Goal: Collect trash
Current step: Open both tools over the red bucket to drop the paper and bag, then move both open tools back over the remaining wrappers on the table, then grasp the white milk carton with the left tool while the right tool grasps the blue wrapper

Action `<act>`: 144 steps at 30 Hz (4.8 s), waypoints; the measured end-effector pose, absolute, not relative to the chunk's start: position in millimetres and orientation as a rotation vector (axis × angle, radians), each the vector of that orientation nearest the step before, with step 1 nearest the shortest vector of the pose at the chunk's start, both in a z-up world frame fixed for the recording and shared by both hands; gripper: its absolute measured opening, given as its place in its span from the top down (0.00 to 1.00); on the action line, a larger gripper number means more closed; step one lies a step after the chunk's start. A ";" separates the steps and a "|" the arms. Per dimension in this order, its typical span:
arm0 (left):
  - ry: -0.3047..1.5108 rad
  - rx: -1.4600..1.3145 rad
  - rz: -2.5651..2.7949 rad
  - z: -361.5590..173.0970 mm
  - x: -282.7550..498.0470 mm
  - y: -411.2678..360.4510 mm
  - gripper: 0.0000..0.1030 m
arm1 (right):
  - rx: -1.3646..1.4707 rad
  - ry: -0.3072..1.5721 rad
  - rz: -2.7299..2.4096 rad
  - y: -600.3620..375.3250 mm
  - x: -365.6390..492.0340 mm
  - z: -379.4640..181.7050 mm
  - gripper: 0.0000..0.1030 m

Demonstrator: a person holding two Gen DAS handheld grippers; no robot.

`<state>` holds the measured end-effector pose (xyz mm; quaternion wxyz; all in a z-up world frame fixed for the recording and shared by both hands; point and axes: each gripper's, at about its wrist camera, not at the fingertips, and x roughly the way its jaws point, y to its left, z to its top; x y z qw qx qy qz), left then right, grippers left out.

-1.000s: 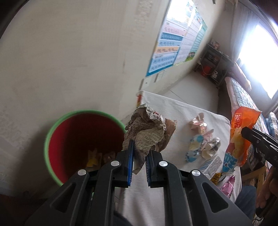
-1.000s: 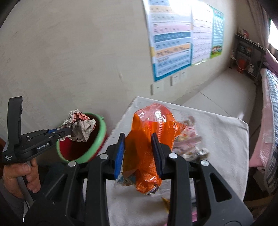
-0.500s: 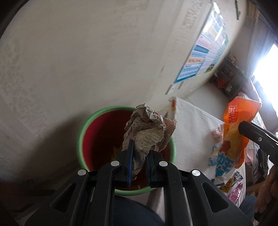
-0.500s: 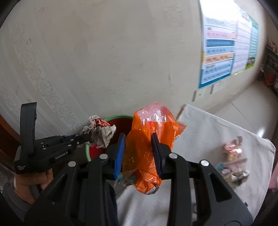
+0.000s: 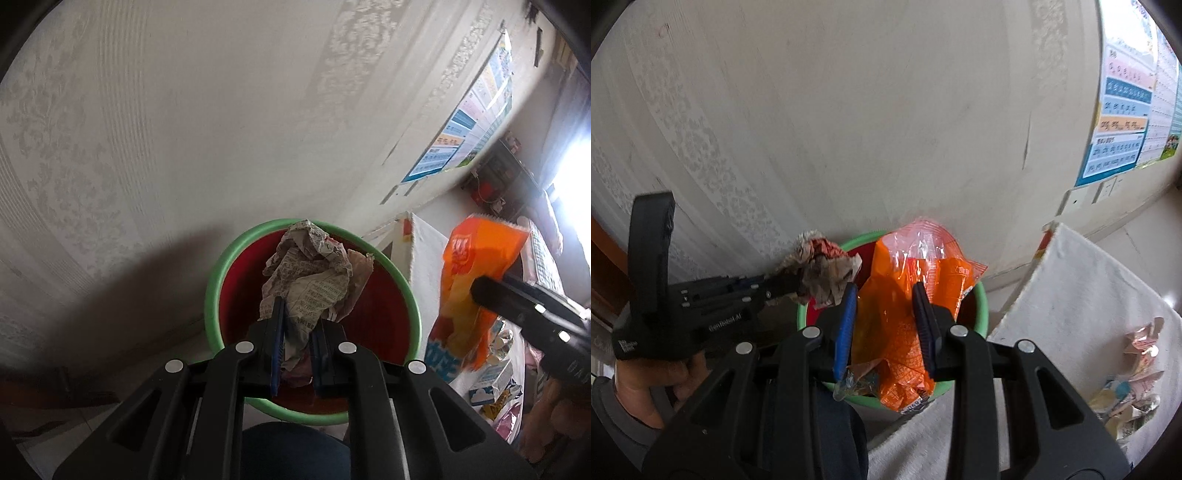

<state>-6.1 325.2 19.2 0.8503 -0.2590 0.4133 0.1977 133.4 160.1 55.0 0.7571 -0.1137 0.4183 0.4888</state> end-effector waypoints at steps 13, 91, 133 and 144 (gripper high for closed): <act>0.828 -0.580 0.445 15.1 0.3 323.9 0.11 | -0.273 0.909 0.973 156.4 137.4 46.5 0.05; 1.089 -0.129 -0.144 12.9 125.6 -17.3 0.08 | 0.068 1.034 0.310 -247.4 179.2 1.6 0.05; 1.299 -0.068 -0.228 -65.8 163.1 -39.1 0.51 | 0.182 1.274 0.387 -243.9 226.2 -90.7 0.65; 1.246 -0.065 -0.233 -44.3 150.6 -35.5 0.60 | 0.168 1.201 0.404 -248.2 213.1 -64.0 0.69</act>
